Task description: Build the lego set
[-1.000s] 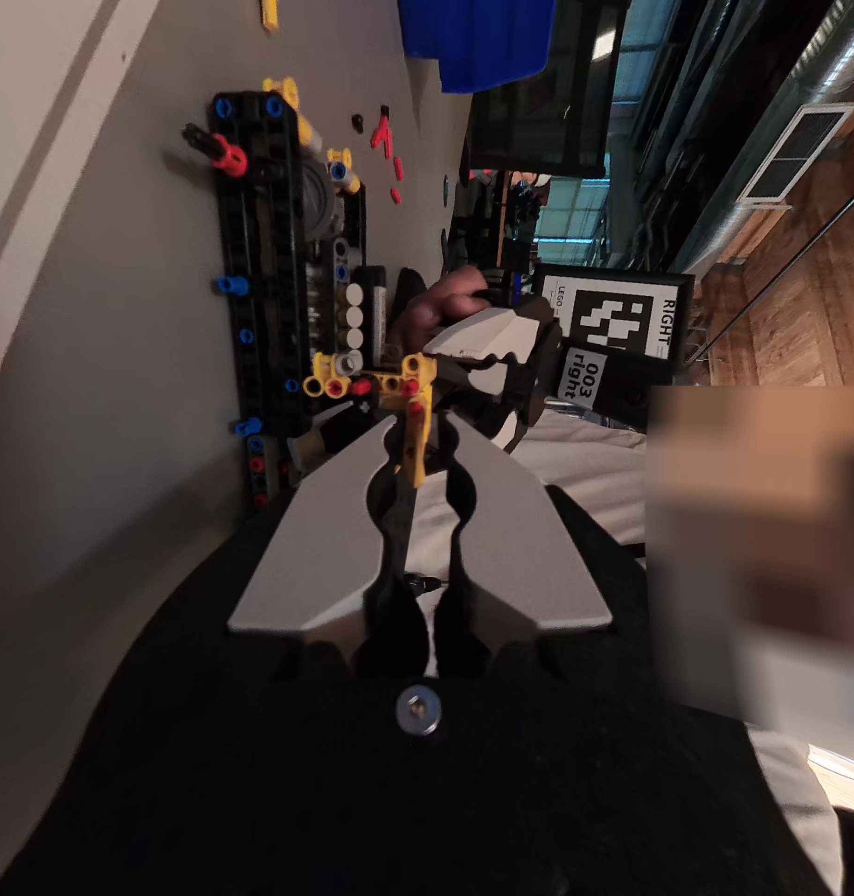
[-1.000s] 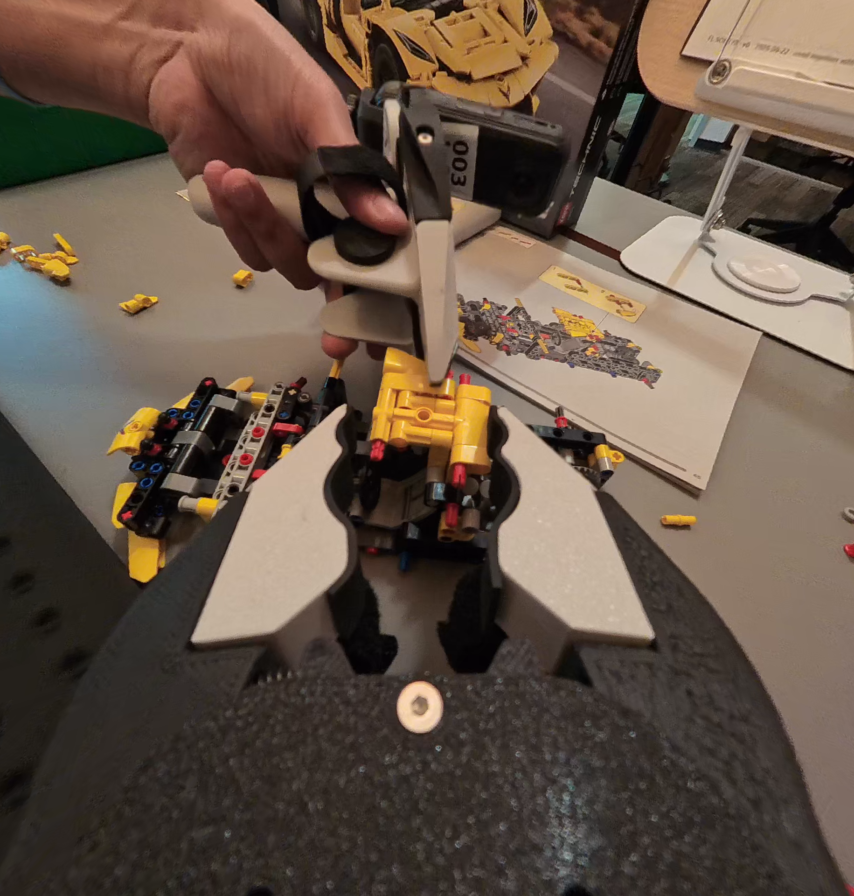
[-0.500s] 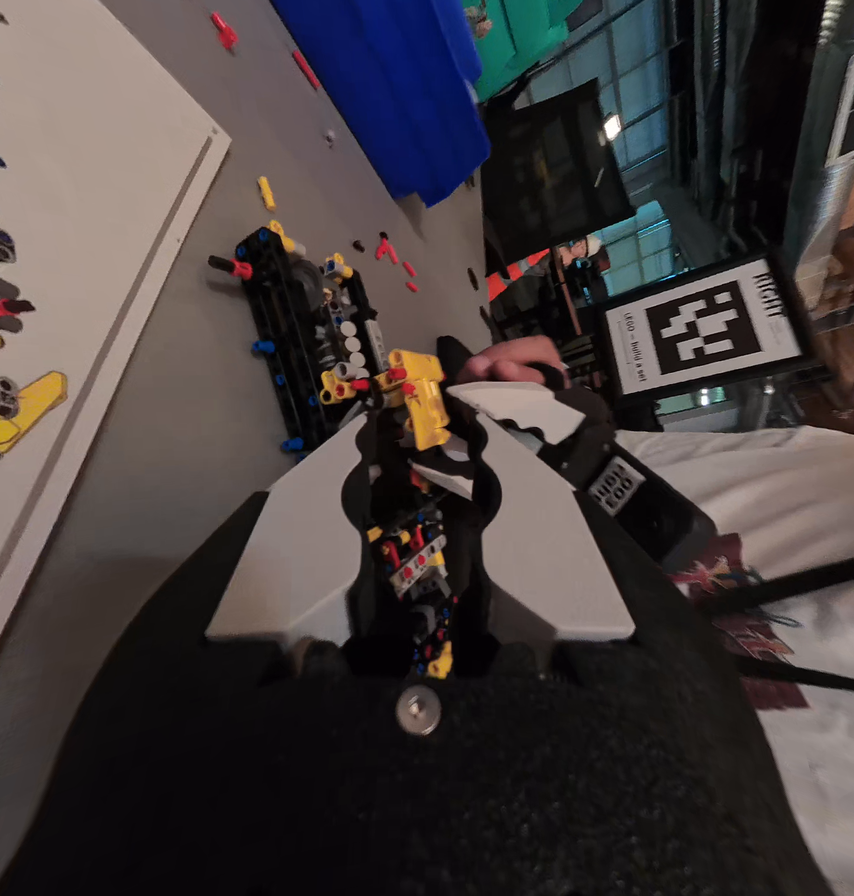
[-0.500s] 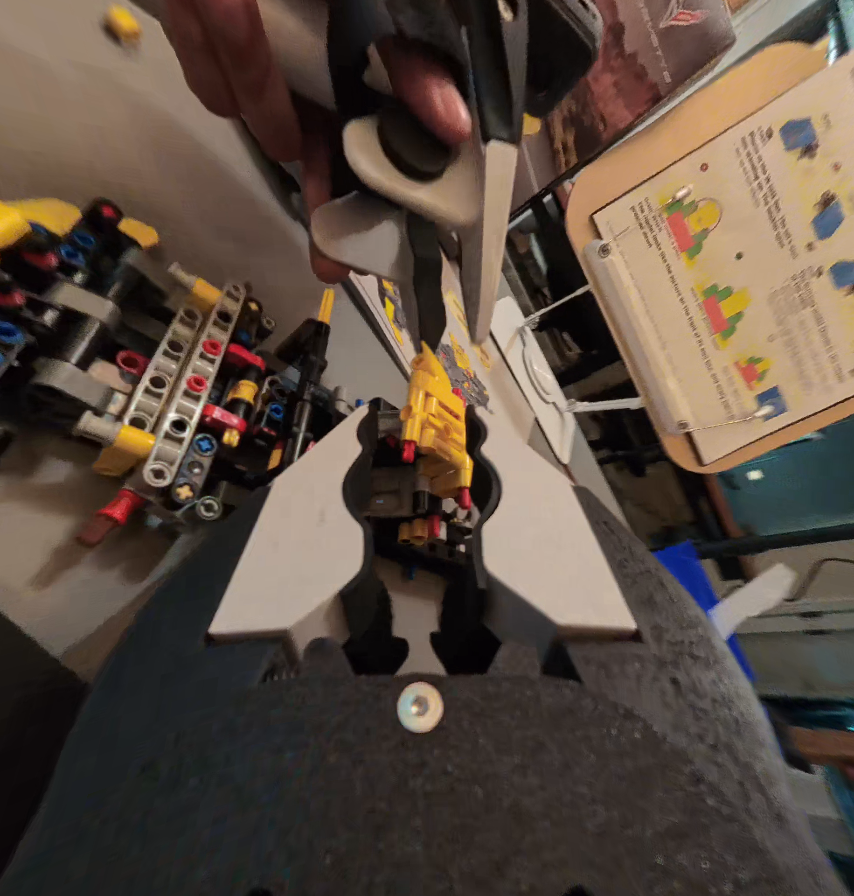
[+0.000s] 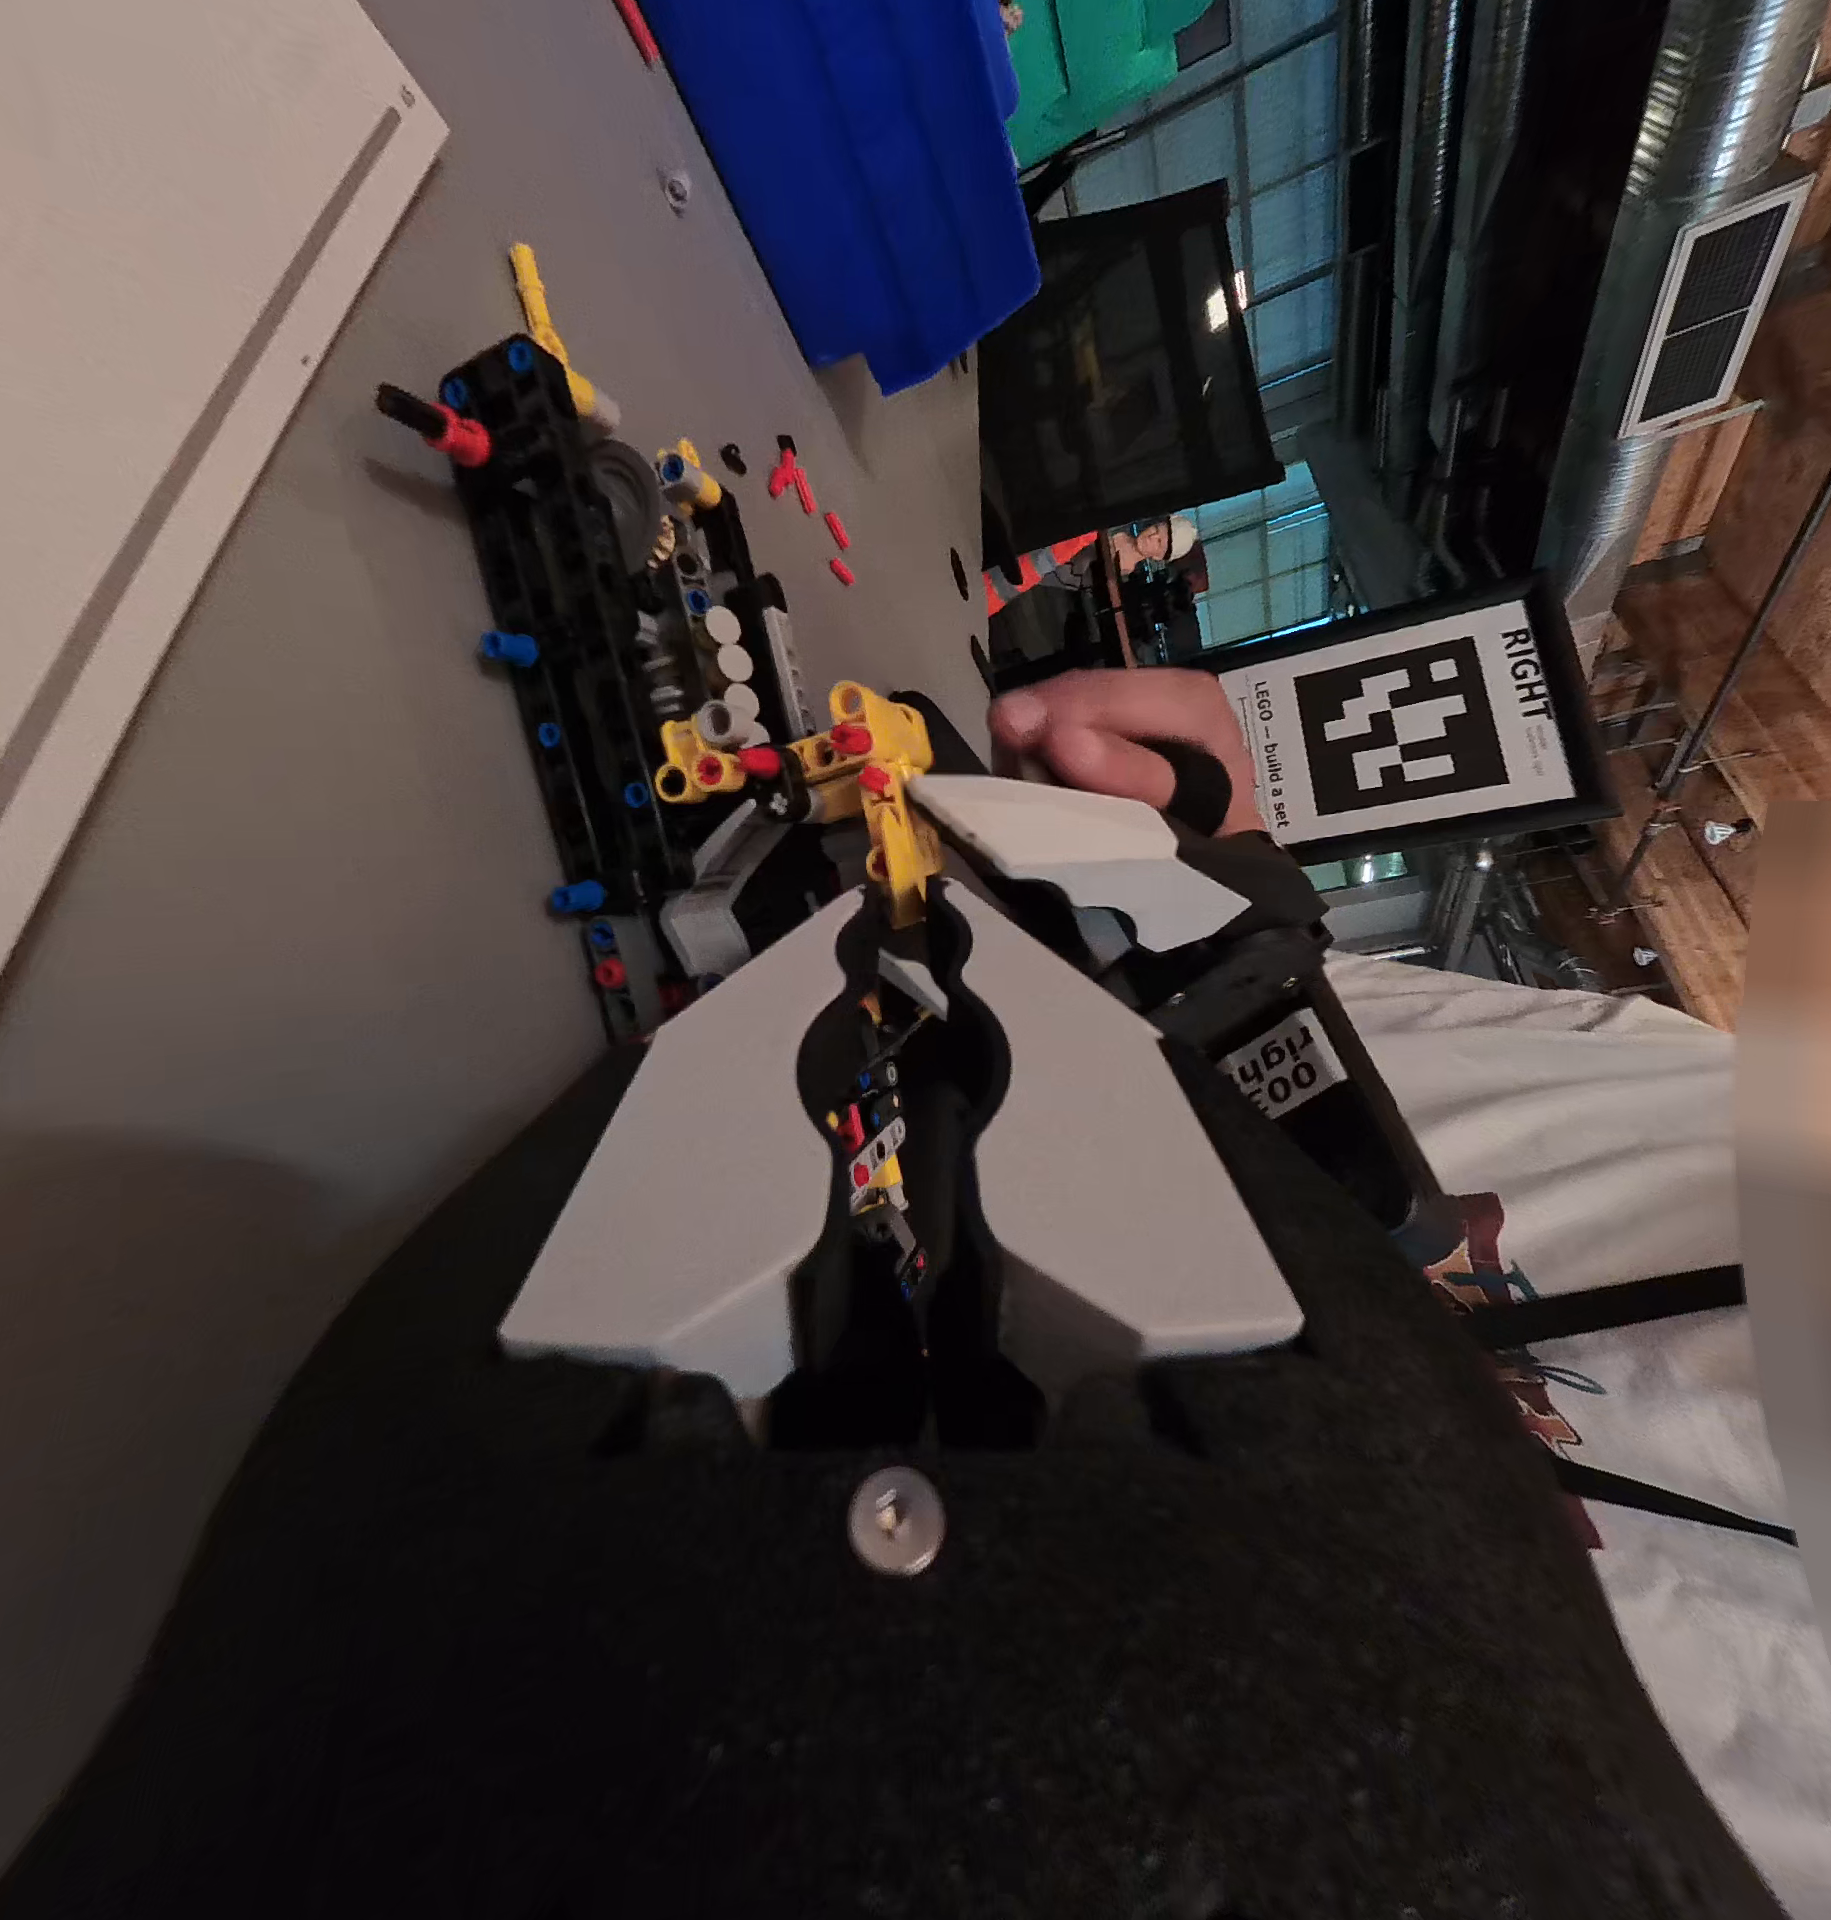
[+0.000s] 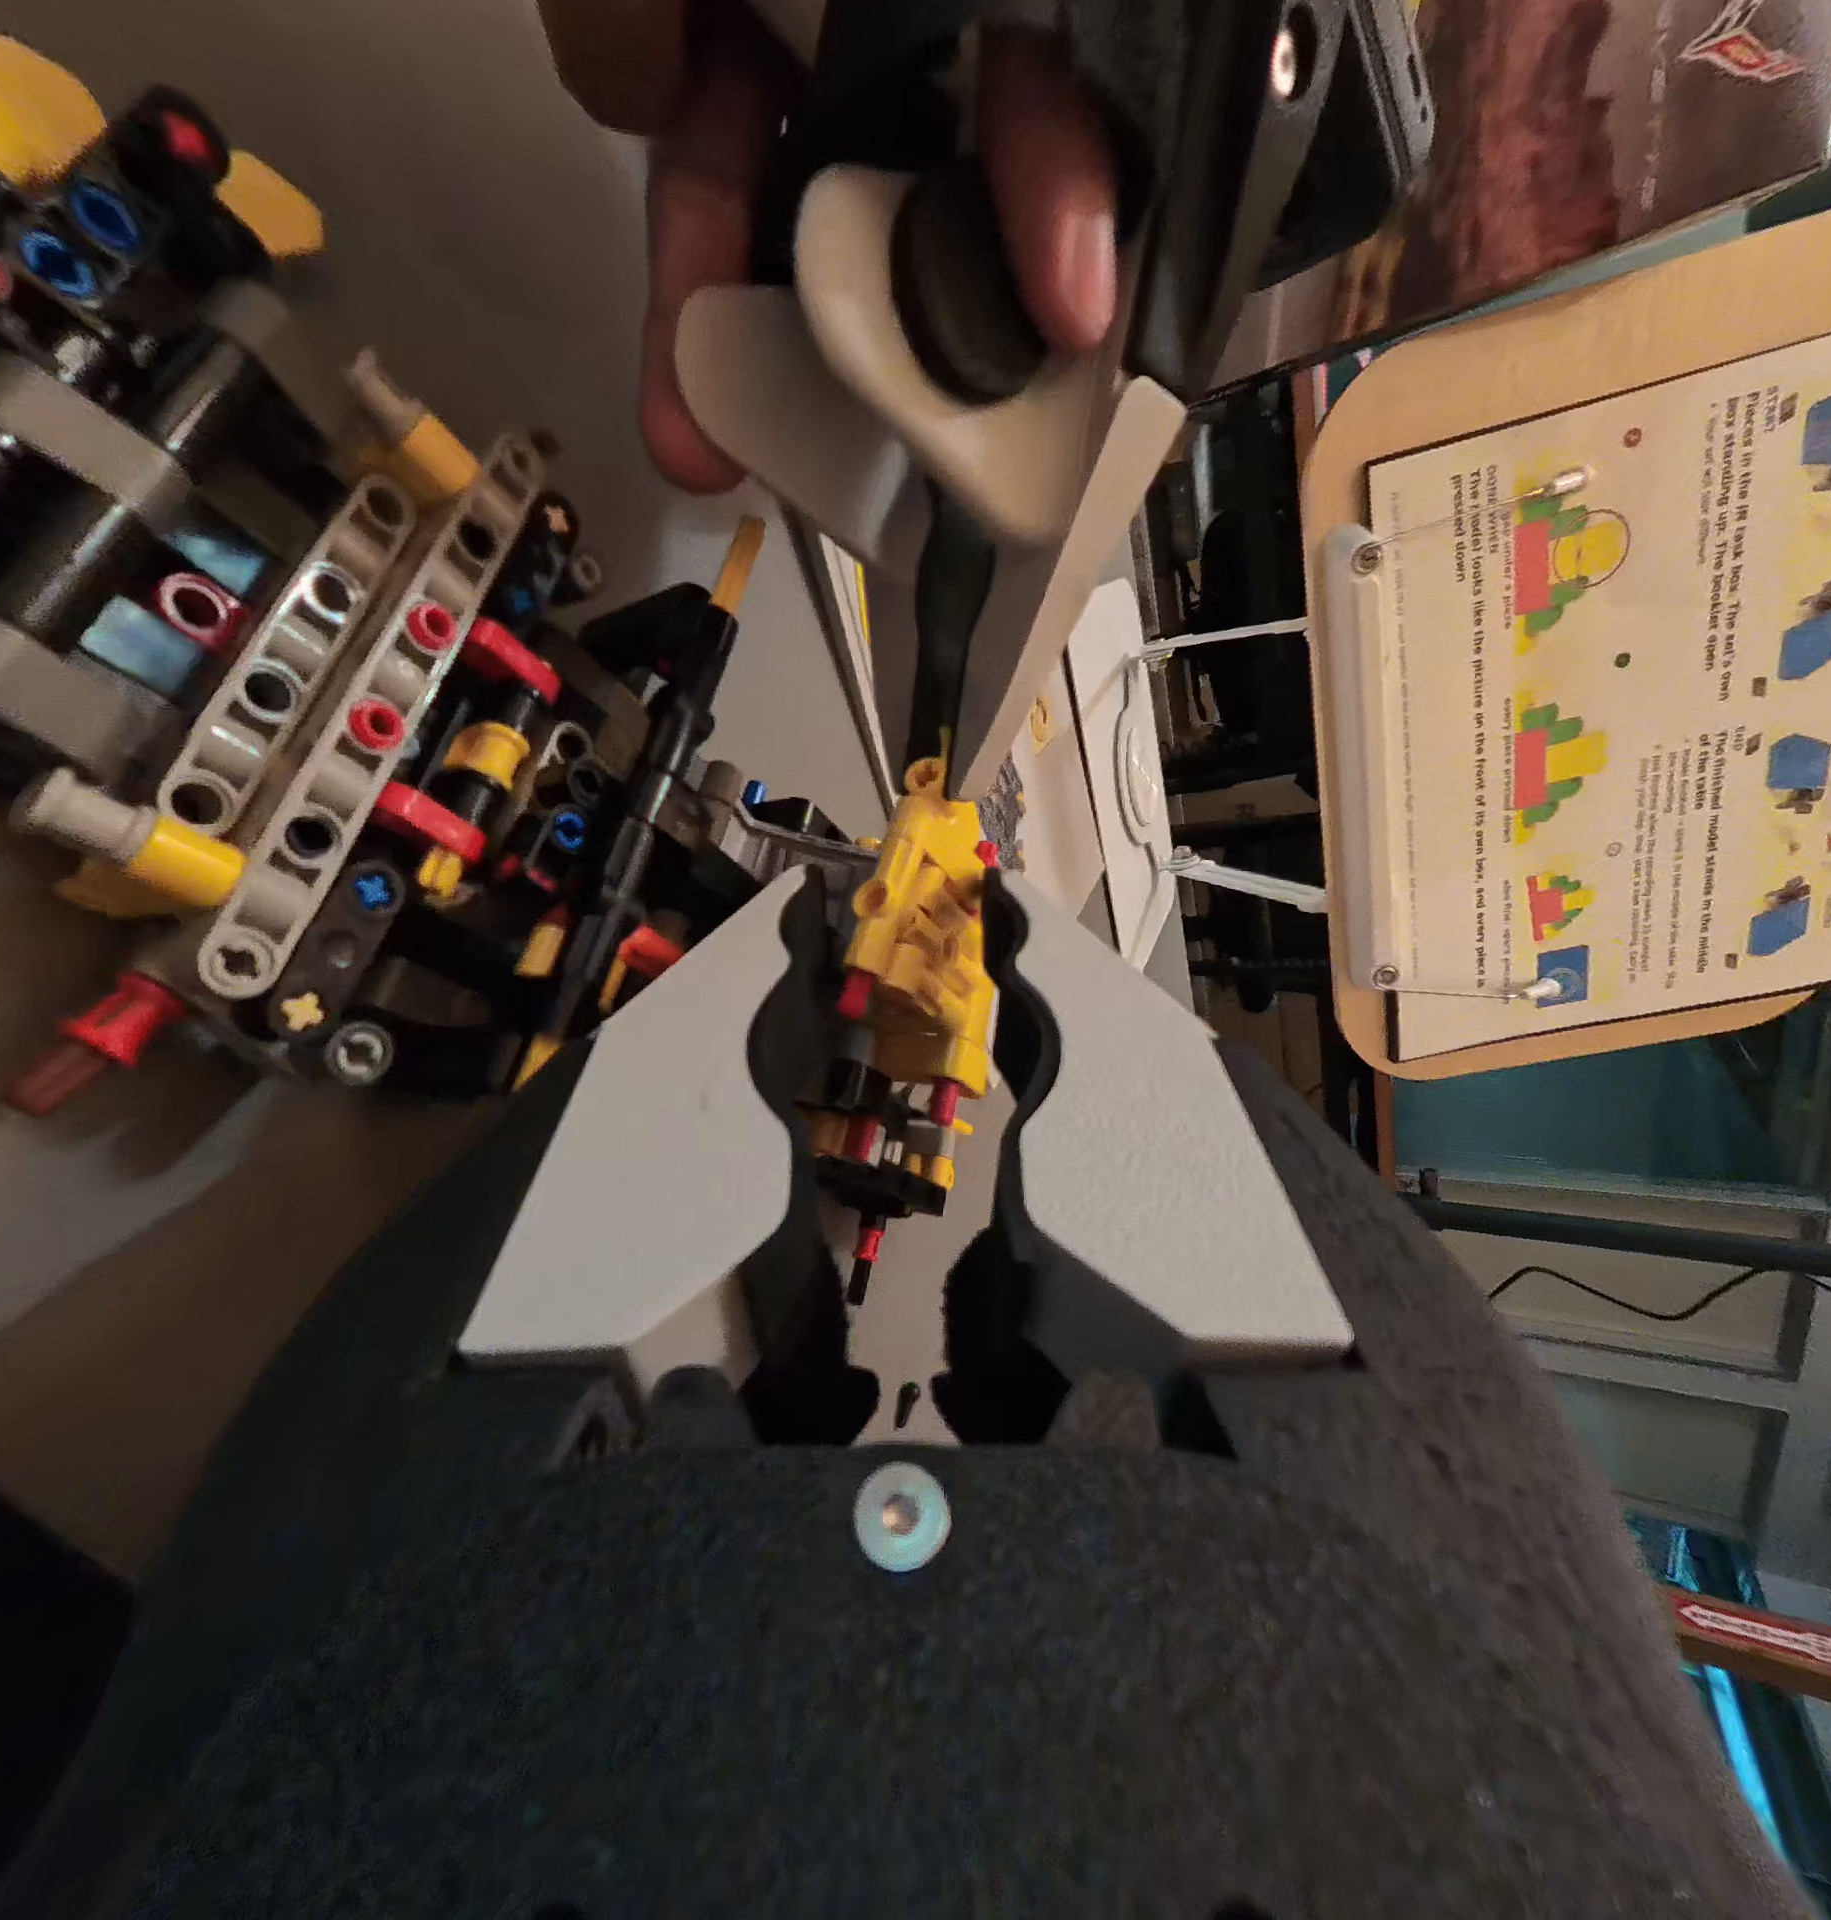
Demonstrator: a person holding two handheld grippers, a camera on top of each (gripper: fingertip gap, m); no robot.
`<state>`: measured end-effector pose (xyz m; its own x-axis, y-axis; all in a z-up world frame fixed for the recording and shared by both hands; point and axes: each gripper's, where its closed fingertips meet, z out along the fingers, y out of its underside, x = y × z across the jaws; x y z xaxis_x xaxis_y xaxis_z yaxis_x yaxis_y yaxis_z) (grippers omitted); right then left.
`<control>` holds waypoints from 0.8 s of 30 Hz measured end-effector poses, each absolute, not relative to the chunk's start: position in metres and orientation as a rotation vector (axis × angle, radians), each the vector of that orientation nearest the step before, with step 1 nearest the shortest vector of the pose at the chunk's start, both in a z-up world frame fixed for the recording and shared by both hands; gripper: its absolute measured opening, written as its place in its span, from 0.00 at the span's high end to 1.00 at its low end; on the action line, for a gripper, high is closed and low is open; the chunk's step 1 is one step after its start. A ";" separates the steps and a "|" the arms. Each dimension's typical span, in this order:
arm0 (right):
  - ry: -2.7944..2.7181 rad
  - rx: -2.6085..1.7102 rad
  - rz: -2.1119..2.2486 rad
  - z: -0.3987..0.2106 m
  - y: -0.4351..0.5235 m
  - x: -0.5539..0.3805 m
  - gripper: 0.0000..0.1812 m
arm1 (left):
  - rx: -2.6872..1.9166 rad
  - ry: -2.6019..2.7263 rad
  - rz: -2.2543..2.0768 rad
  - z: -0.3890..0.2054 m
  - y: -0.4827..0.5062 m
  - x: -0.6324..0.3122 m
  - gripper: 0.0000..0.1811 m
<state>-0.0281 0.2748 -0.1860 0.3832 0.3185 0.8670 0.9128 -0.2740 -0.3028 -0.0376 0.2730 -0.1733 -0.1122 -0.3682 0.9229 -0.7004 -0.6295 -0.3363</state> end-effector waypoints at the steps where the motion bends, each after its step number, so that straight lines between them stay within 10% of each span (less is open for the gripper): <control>1: -1.088 -1.788 -0.891 -0.187 0.276 -0.028 0.84 | 1.895 -1.174 1.806 -0.174 0.273 -0.037 0.96; 24: -0.893 -1.877 -0.496 -0.174 0.260 -0.043 0.79 | 1.829 -1.258 1.859 -0.156 0.274 -0.060 0.83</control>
<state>-0.0432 0.2599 -0.1742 0.6492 0.3681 0.6656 0.7596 -0.2685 -0.5924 -0.0601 0.2736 -0.1556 -0.1836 -0.3839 0.9049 -0.6972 -0.5981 -0.3952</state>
